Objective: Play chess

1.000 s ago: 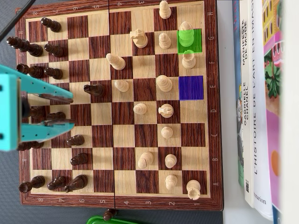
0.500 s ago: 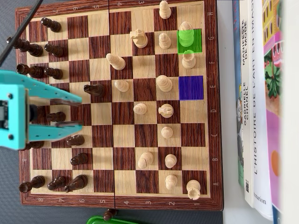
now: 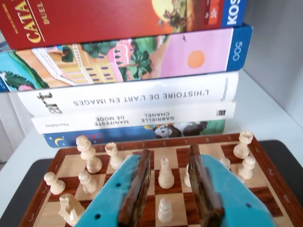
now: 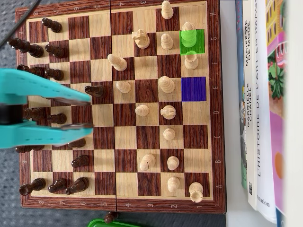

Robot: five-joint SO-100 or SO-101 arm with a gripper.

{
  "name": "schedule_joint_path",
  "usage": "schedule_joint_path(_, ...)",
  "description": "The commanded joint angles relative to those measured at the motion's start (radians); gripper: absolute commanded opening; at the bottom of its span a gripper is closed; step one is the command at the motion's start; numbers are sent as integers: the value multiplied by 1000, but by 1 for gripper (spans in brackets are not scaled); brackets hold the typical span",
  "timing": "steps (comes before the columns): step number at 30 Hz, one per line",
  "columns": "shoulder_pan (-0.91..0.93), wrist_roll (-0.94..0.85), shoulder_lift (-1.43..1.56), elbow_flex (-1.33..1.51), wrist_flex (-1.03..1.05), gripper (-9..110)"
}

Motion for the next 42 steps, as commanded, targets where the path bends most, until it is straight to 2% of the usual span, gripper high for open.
schedule_joint_path(1, 0, -5, 14, -8, -97, 13)
schedule_joint_path(30, -15, -3, 15, 67, -802, 13)
schedule_joint_path(42, -15, -3, 15, 67, -1175, 13)
